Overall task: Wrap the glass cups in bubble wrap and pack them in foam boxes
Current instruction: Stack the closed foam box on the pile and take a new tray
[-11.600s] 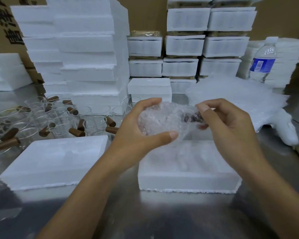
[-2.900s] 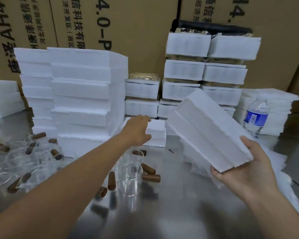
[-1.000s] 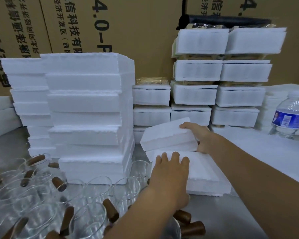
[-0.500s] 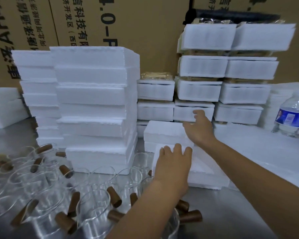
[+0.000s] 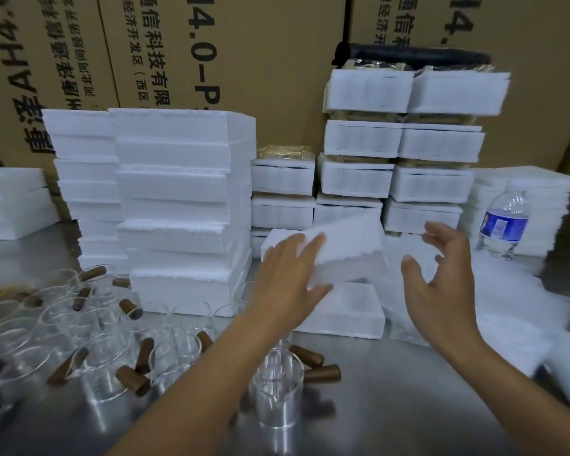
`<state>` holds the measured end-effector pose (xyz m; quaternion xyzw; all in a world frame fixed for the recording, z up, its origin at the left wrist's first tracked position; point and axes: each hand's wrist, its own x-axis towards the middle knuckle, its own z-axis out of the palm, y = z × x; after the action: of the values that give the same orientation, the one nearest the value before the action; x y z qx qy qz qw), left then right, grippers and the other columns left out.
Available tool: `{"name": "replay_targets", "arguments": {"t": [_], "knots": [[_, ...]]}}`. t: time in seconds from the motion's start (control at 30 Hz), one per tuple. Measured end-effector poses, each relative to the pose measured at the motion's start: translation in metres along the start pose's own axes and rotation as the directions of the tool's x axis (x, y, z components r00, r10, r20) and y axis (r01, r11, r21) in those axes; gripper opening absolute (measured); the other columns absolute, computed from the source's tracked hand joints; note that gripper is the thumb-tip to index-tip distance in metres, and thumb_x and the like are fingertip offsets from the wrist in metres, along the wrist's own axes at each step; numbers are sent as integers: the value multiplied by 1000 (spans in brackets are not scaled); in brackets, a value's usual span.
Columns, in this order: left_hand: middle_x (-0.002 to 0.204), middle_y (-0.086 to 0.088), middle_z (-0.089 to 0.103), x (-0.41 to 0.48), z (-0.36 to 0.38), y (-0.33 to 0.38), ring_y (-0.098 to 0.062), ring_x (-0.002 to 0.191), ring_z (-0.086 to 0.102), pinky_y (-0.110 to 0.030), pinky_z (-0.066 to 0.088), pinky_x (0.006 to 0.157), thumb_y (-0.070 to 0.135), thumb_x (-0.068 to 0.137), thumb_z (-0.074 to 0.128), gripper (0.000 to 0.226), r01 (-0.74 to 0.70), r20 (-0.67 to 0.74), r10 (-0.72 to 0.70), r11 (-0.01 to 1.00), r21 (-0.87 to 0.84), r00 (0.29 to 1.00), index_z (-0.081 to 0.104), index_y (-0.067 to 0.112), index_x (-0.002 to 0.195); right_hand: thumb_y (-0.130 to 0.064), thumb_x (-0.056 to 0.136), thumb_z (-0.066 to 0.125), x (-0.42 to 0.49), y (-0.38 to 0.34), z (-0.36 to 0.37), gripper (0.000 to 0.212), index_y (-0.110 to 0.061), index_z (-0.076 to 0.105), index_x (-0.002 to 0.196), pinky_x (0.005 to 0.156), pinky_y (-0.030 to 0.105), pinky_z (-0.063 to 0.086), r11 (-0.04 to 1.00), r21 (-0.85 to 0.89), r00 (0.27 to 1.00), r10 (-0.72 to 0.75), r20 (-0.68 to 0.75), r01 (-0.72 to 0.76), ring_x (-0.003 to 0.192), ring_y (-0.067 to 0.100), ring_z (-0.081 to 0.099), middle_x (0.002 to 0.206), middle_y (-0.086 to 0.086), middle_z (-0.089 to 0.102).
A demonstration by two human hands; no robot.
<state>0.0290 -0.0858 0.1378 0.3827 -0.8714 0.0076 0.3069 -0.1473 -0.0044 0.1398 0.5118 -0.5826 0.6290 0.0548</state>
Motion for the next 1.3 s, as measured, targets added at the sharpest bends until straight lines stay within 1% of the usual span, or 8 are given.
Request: {"name": "replay_targets", "arguments": {"t": [0.17,0.27,0.4,0.63,0.87,1.03,1.2,1.3], "knots": [[111,7,34,-50,-42,-2,-1,88,46,-3,44,67,61,74,59,67,136,-398,-345,874,-466,850,42,30,131,-15,90,57,-28,16,11,46,-19,40,132,96,14,28,981,-187,946,17,323,46,116,6,41,128,-6,44],[93,3,50,-88,-56,-16,-3,75,50,-14,40,59,72,67,49,57,250,-376,-631,679,-690,678,46,27,102,-26,91,57,-43,31,22,56,-23,33,141,104,26,30,927,-373,830,174,530,43,130,17,36,140,-2,41],[95,17,56,-120,-63,-49,2,81,54,-21,40,68,48,88,57,40,250,-256,-856,395,-884,449,46,24,117,-28,93,53,-56,40,29,56,-25,30,144,111,33,24,868,-497,799,310,515,-17,136,19,30,149,0,35],[113,2,53,-135,-68,-84,-17,96,57,-29,43,80,42,84,67,57,257,-265,-918,343,-903,296,32,20,123,-33,90,58,-57,41,27,39,-24,54,128,101,29,31,745,-644,862,201,465,174,122,17,41,128,-3,55],[111,1,50,-146,-62,-91,-16,95,52,-33,43,88,40,84,69,71,347,-294,-940,338,-875,175,30,7,133,-19,89,63,-52,38,36,13,-15,65,101,80,20,34,893,-438,922,252,294,-104,91,11,49,104,1,62],[113,4,46,-150,-52,-101,-18,102,53,-37,42,97,47,80,70,82,396,-267,-957,290,-871,112,26,8,136,-18,87,64,-51,1,31,10,-21,59,96,66,6,35,966,-123,953,247,178,-227,92,14,54,97,-3,60],[141,-11,36,-150,-44,-107,-32,126,41,-45,39,101,52,72,72,91,456,-285,-958,271,-848,40,24,14,139,-30,84,65,-79,-41,-15,11,-39,60,88,75,8,39,1000,6,965,12,263,-14,96,-8,53,94,-24,61],[145,-14,29,-148,-43,-105,-33,132,29,-50,27,109,50,72,72,92,511,-334,-942,298,-806,22,24,9,139,-32,85,65,-105,-55,-46,11,-39,63,93,80,5,37,977,8,928,-207,311,215,94,-5,53,90,-19,62]]}}
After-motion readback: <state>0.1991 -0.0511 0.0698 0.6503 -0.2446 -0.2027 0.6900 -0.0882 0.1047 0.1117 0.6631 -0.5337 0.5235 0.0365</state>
